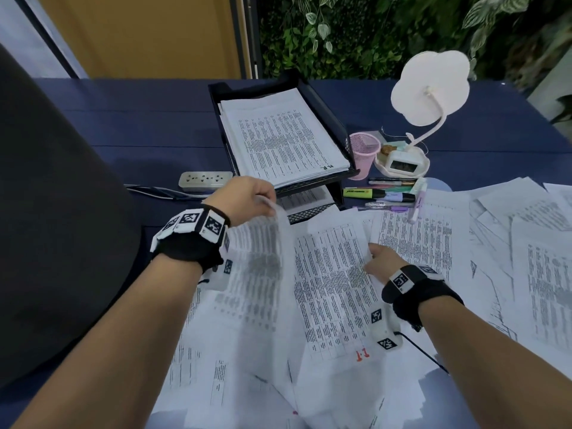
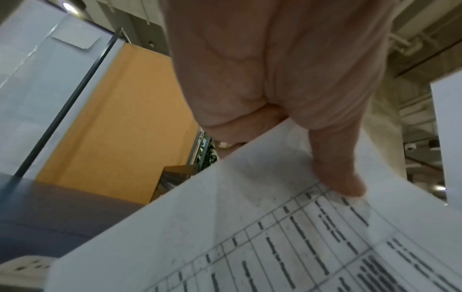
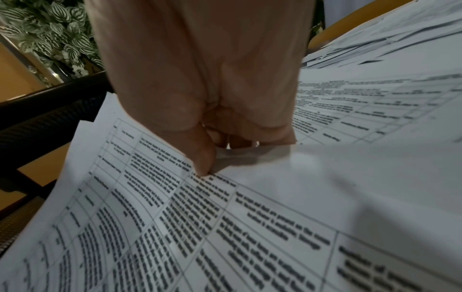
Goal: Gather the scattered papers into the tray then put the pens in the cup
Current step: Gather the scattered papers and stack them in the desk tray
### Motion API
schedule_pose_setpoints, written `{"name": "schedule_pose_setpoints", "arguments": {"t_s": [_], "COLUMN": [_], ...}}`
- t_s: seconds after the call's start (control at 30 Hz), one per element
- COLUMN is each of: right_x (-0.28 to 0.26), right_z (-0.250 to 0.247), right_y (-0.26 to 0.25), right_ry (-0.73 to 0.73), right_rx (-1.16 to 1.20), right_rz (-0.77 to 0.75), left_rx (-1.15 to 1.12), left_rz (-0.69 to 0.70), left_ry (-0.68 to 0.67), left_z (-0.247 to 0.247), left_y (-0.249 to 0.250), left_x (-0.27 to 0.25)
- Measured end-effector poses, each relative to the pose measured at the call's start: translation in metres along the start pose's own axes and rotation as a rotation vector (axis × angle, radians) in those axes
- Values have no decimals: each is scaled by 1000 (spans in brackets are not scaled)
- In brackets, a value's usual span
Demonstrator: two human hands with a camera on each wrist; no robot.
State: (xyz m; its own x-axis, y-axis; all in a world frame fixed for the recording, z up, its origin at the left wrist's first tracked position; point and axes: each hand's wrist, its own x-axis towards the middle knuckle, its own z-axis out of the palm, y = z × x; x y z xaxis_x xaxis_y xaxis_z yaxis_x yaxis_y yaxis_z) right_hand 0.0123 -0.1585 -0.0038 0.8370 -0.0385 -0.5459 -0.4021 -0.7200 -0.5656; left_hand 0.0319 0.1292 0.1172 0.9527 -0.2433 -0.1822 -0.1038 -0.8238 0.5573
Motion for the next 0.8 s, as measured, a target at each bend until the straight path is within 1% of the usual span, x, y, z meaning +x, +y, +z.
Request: {"name": "schedule_pose_setpoints", "arguments": {"t_s": [0.1, 0.2, 0.33, 0.43, 0.5, 0.57, 0.63, 0.7, 0.8], "right_x": [1, 0, -2, -3, -4, -7, -9, -10, -11], "right_z": [-2, -6, -12, -12, -11, -10, -7, -4, -1], "right_y": [-1, -2, -4, 0, 3, 4, 3, 6, 4], "right_ry": [-7, -52, -67, -81, -86, -111, -162, -162, -126], "right_rx": [-5, -19, -13, 53, 119, 182, 149, 60, 7], "right_rz": [-12, 6, 22, 39, 78, 109, 122, 86, 70], "left_rx": [-88, -92, 77, 252, 313, 281, 210, 108, -74], "left_rz": [41, 57, 47, 92, 100, 85, 98, 129, 170], "left_ry": [64, 102, 26, -39, -72, -46, 25, 50, 70], "left_z": [-9, -11, 13, 46, 63, 74, 78, 78, 78], "left_y": [18, 27, 28, 31, 31, 28, 26, 26, 25], "left_x": [3, 10, 21, 22, 21, 23, 25, 25, 23]}}
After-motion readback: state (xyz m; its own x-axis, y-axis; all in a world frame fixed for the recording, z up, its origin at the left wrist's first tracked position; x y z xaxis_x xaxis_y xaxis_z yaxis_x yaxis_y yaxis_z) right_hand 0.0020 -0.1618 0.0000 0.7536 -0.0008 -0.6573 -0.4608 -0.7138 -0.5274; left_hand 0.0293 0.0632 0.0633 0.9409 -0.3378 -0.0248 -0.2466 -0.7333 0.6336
